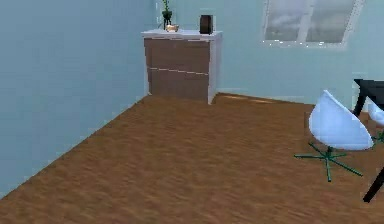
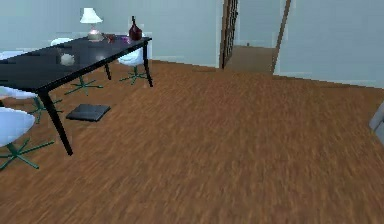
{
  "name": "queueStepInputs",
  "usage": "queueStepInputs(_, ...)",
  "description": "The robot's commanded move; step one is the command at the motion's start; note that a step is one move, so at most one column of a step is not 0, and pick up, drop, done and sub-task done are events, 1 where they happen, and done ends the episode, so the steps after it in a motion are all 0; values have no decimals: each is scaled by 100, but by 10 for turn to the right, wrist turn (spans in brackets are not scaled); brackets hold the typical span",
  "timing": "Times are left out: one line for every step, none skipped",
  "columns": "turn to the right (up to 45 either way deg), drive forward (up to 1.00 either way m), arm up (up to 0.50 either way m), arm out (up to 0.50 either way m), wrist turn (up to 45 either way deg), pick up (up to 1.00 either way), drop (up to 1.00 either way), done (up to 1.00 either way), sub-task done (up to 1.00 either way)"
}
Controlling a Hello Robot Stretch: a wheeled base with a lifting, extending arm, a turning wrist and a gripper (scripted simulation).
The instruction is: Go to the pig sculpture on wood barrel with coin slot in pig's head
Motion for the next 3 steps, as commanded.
queueStepInputs(450, 0, 0, 0, 0, 0, 0, 0, 0)
queueStepInputs(450, 0, 0, 0, 0, 0, 0, 0, 0)
queueStepInputs(180, 0, 0, 0, 0, 0, 0, 0, 0)
